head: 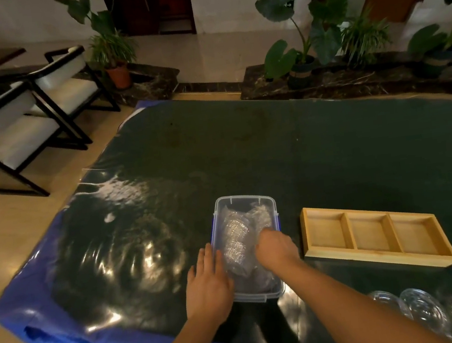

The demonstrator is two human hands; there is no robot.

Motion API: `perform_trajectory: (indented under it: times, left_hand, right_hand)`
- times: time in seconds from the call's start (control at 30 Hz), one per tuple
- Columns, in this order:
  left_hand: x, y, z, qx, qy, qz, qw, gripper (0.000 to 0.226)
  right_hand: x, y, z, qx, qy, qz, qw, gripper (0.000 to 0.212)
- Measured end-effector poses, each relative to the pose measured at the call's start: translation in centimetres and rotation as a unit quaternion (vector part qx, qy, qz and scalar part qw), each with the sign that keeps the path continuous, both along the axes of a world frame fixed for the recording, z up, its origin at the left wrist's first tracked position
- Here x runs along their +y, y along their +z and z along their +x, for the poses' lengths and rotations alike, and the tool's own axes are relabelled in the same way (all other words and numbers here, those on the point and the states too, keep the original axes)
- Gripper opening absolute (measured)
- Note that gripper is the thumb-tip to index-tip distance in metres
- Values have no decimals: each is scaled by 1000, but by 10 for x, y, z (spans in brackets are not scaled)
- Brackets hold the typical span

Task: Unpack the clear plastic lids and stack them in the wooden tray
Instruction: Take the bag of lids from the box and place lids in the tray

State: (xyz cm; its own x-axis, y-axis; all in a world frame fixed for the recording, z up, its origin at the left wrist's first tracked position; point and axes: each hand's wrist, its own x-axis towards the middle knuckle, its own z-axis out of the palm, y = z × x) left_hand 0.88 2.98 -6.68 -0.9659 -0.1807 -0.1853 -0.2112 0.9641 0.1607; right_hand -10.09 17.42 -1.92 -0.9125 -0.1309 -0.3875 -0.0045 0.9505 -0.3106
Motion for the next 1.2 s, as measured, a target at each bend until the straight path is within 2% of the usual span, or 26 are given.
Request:
perform_trajectory:
  times: [0.1, 0.27, 0.37, 0.4, 0.47, 0.6, 0.67, 0.73, 0.83, 1.03, 1.2]
  left_hand:
    - [-1, -1, 6, 32, -37, -28, 998, 66]
    - [-7, -7, 3, 14, -62, -35, 997, 70]
    - [-7, -7, 6, 20, -58, -15, 998, 74]
    - [-8, -9, 7, 19, -54, -3, 998, 75]
    - [-10, -13, 7, 13, -41, 25, 999, 75]
    - [-10, -12, 7, -5, -37, 54, 998, 75]
    - [-9, -9, 7, -12, -36, 61, 997, 75]
    - [-8, -7, 6, -14, -32, 60, 998, 77]
    - [-6, -5, 3, -20, -18, 61, 998, 82]
    - [-1, 4, -6, 0, 8, 91, 996, 105]
    - [2, 22, -8, 125, -101, 175, 971, 127]
  right_hand:
    - [-5, -6, 5, -38, 15, 17, 999, 34]
    - [-9, -7, 5, -52, 12, 41, 998, 58]
    - [-7, -7, 2, -39, -106, -86, 990, 31]
    - [-5, -6, 1, -33, -155, -134, 978, 29]
    - [0, -7, -1, -53, -222, -215, 950, 38]
    - [5, -7, -5, -183, -250, -353, 883, 33]
    - [6, -9, -6, -194, -219, -378, 878, 21]
    - [6, -12, -6, -151, -174, -377, 897, 12]
    - [2, -14, -3, -106, -131, -388, 906, 12]
    - [12, -2, -6, -204, -190, -423, 862, 11]
    - [21, 10, -11, -137, -243, -449, 849, 11]
